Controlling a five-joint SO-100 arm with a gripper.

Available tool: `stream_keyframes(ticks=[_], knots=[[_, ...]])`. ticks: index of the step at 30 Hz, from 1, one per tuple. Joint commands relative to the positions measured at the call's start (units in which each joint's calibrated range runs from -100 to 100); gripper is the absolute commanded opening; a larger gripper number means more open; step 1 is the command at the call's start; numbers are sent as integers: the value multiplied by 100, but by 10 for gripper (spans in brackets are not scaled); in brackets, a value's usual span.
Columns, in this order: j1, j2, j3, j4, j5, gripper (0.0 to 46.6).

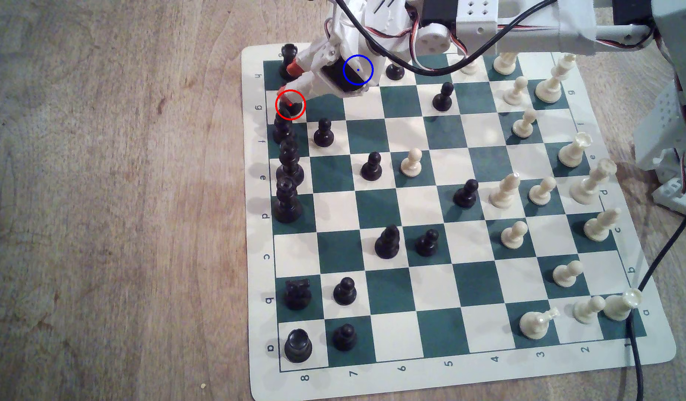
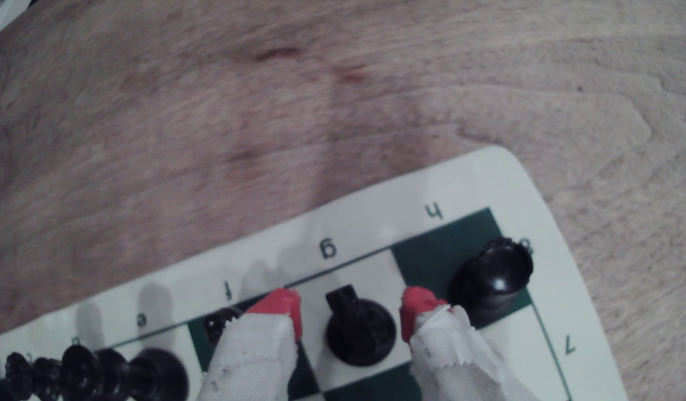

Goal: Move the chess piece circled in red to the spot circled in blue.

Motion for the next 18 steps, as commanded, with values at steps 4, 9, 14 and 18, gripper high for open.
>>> stream_keyframes(ticks=[4, 9, 14, 18], knots=[[-54, -77, -546, -121, -20, 135], [-54, -26, -546, -146, -34, 125], [-54, -43, -546, -178, -63, 124], [-77, -51, -546, -219, -107, 112]])
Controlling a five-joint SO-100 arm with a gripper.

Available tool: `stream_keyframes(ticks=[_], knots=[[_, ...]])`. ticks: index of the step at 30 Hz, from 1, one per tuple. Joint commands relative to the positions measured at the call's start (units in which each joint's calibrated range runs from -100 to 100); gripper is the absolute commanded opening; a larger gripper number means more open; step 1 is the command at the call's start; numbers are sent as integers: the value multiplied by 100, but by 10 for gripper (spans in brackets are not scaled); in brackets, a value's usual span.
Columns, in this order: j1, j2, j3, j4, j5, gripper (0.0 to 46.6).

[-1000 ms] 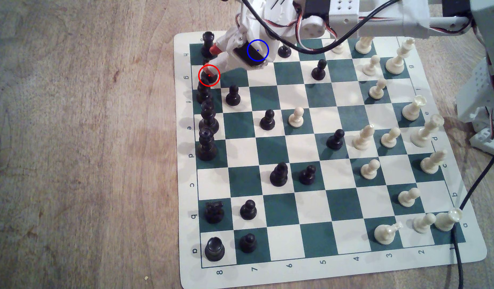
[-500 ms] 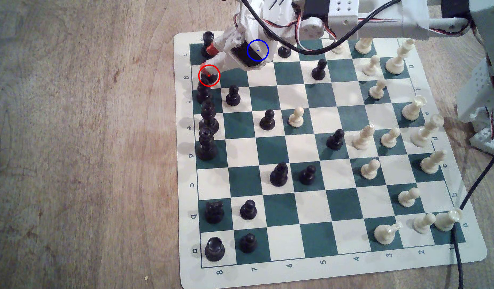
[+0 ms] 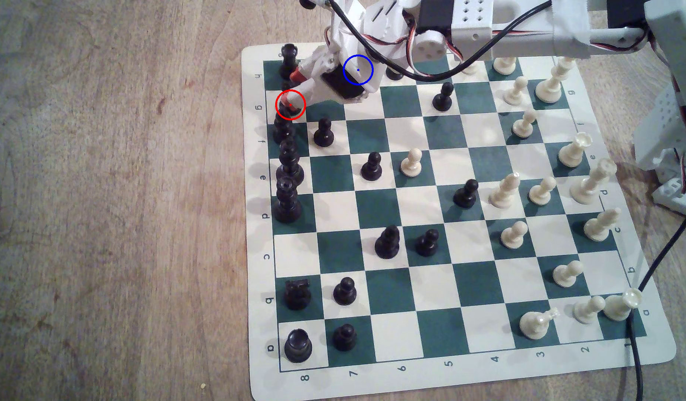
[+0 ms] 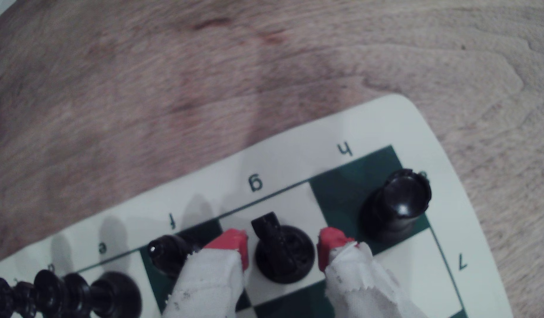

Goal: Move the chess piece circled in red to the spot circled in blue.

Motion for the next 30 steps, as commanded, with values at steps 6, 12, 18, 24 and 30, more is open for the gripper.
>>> stream_keyframes(ticks=[6, 12, 18, 24, 30], knots=[[-108, -244, -528, -188, -59, 93], [-116, -244, -528, -188, -63, 13], [-116, -252, -501, -188, -63, 4], [-100, -286, -510, -180, -68, 4], [-77, -592, -628, -49, -78, 4]])
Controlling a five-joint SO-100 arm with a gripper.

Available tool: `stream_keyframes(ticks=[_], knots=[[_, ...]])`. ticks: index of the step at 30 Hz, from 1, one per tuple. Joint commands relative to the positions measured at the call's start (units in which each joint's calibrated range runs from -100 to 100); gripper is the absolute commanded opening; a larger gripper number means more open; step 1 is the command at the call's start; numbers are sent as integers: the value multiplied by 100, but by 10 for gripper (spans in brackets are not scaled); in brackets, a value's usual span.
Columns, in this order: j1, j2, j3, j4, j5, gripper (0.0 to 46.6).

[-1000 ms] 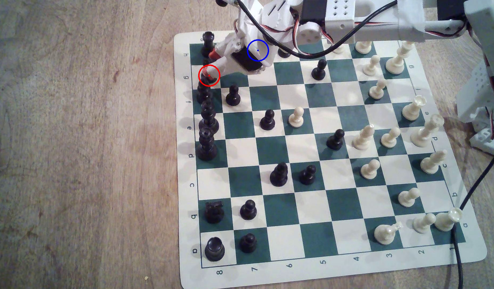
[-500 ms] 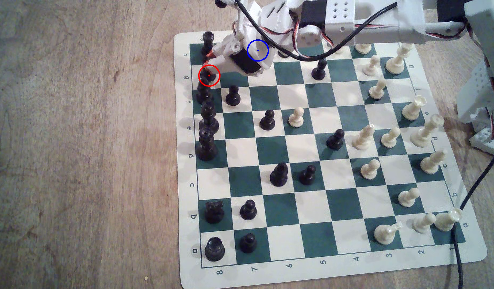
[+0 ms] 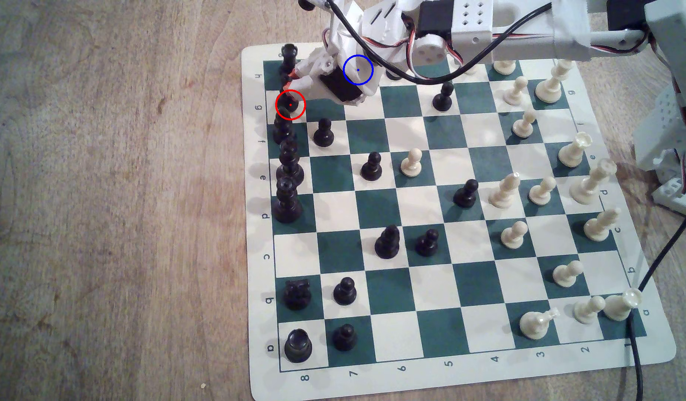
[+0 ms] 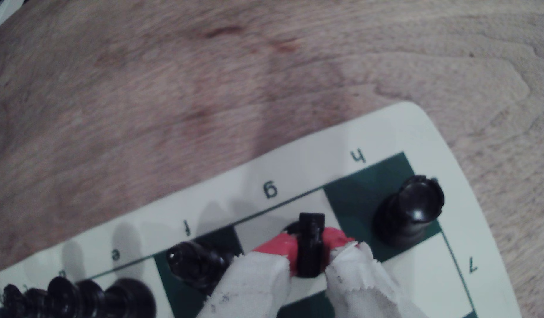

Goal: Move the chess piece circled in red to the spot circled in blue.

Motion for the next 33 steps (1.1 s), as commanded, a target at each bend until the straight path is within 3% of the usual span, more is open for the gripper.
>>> stream_keyframes(ticks=[1, 19, 33], knots=[[-11, -643, -628, 47, -10, 4], [-198, -2264, -29, 465, -39, 3], [490, -3852, 2119, 121, 195, 3]])
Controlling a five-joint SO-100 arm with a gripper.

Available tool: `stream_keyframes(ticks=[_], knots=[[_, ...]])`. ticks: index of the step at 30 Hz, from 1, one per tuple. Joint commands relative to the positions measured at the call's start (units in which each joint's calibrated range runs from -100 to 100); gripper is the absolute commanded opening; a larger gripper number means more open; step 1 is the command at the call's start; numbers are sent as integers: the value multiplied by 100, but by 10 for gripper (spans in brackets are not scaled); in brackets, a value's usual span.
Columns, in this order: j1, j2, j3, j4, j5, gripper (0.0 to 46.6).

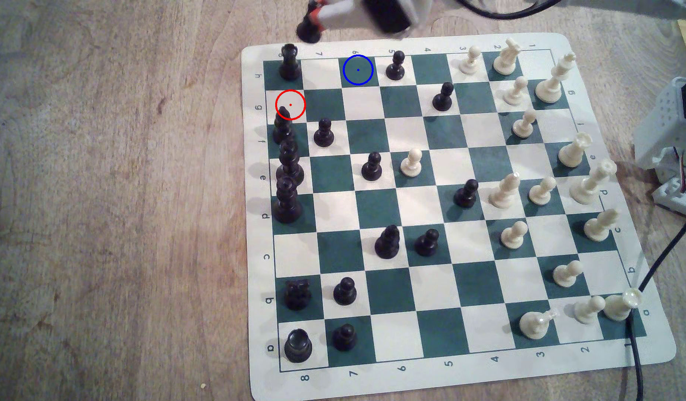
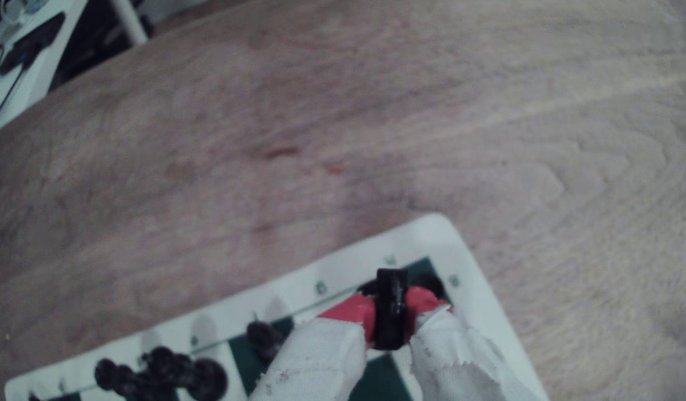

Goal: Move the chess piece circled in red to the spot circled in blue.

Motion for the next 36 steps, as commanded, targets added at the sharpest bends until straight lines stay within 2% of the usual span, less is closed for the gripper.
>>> stream_keyframes(ticks=[1, 6, 13, 36], knots=[[257, -1113, 475, -246, 98, 3], [554, -1223, 1046, -345, 166, 3], [805, -799, 1182, -558, 176, 4], [547, 42, 1100, -476, 186, 4]])
